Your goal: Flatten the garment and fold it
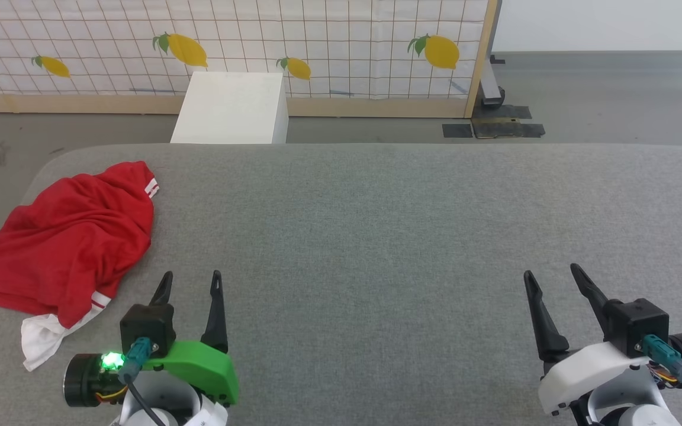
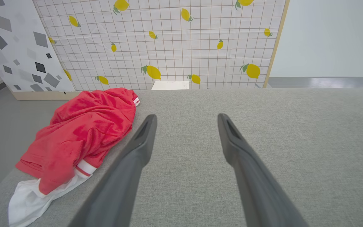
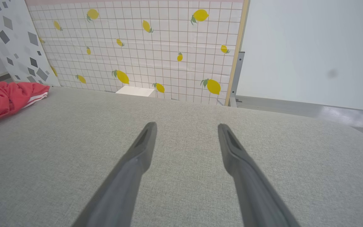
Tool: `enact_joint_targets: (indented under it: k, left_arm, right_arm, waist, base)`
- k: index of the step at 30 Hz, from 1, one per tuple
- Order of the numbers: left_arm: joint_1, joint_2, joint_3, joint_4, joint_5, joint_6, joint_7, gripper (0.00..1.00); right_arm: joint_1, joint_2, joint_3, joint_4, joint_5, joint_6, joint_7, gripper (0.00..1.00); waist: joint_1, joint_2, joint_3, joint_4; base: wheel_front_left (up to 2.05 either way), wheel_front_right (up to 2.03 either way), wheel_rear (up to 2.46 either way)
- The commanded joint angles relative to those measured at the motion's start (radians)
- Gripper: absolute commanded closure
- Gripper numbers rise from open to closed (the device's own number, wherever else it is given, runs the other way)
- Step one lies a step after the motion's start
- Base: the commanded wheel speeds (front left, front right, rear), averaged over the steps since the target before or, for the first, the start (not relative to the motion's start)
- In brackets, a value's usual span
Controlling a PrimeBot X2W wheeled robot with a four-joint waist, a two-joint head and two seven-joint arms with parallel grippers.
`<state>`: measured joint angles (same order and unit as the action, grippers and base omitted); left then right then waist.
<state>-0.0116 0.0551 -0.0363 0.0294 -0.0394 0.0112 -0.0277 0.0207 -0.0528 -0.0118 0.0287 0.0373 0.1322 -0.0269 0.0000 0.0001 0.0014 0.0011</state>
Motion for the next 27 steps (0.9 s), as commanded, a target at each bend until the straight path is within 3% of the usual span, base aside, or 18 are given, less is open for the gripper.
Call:
enact_joint_targets:
  k: [1, 13, 27]
  left_arm:
    - [-0.001, -0.001, -0.006, 0.008, -0.013, 0.009, -0.009, 0.0]
    - [-0.001, 0.001, -0.022, 0.029, -0.036, 0.025, -0.034, 0.0]
    - [0.014, 0.007, -0.03, 0.043, -0.06, 0.046, -0.063, 0.0]
  right_arm:
    - [0.007, 0.0, -0.004, 0.007, 0.013, 0.0, -0.011, 0.0]
    - [0.012, 0.001, -0.011, 0.025, 0.035, 0.0, -0.036, 0.0]
    - [0.022, 0.001, -0.004, 0.049, 0.064, -0.001, -0.064, 0.0]
  waist:
    - [0.0, -0.0001, 0.0, 0.001]
    - [0.0, -0.0001, -0.002, 0.031]
    - [0.0, -0.0001, -0.009, 0.12]
  base:
    - [0.0, 0.0, 0.0]
    - [0.0, 0.0, 0.0]
    - [0.0, 0.0, 0.0]
